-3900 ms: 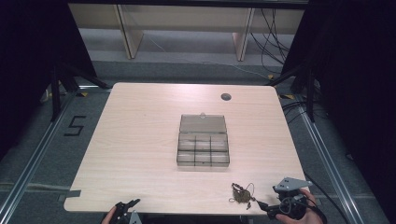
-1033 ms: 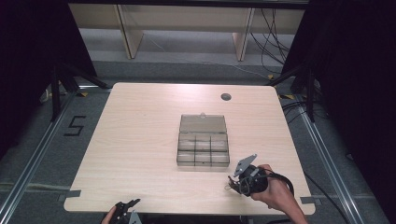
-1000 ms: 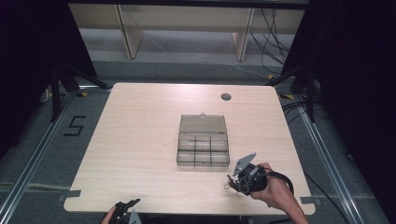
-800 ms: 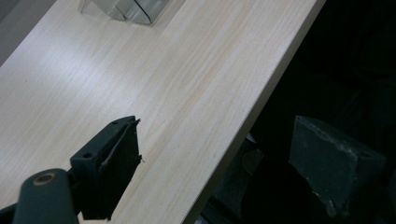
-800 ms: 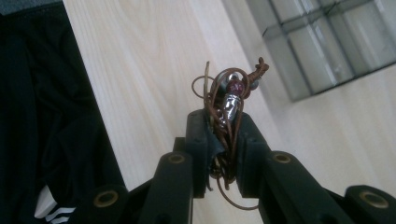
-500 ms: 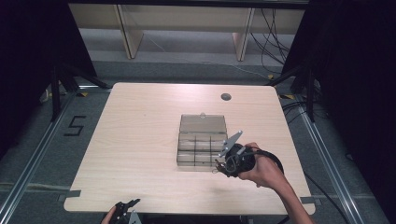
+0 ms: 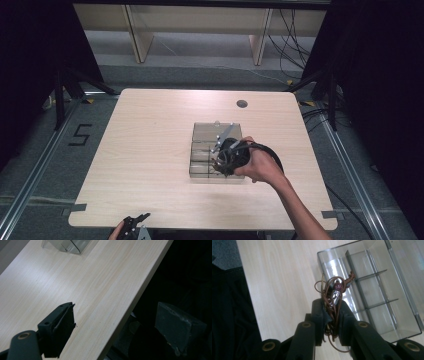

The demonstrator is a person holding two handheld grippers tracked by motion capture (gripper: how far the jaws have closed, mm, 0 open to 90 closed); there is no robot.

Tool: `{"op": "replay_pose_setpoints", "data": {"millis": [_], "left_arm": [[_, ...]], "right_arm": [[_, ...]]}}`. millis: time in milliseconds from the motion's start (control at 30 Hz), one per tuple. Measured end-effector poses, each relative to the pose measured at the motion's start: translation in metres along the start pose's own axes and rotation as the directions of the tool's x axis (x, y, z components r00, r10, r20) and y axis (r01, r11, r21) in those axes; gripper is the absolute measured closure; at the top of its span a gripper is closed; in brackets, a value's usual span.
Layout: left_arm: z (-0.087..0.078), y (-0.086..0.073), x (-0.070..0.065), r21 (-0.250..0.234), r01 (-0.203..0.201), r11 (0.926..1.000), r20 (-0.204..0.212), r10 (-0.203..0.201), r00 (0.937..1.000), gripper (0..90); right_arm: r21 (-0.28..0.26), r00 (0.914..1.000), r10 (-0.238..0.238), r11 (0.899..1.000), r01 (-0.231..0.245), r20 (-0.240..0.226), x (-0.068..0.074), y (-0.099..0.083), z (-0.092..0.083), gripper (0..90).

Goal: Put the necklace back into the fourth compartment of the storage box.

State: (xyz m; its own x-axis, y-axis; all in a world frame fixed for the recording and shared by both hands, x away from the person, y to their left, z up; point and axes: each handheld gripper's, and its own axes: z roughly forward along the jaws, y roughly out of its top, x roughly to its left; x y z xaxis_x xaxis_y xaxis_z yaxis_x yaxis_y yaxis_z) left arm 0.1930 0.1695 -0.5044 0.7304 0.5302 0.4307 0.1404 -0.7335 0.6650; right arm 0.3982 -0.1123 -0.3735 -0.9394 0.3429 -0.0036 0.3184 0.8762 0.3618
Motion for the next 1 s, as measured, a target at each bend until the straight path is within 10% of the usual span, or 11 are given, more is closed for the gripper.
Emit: {"op": "replay_pose_setpoints", "data": {"millis": [1000], "left_arm": [[-0.002, -0.001, -0.001, -0.008, 0.035, 0.9994, 0.013, -0.035, 0.9993, 15.4]], "right_arm": [[0.143, 0.9986, 0.038, 0.989, -0.032, -0.037, -0.03, 0.063, 0.083, 79.2]]}}
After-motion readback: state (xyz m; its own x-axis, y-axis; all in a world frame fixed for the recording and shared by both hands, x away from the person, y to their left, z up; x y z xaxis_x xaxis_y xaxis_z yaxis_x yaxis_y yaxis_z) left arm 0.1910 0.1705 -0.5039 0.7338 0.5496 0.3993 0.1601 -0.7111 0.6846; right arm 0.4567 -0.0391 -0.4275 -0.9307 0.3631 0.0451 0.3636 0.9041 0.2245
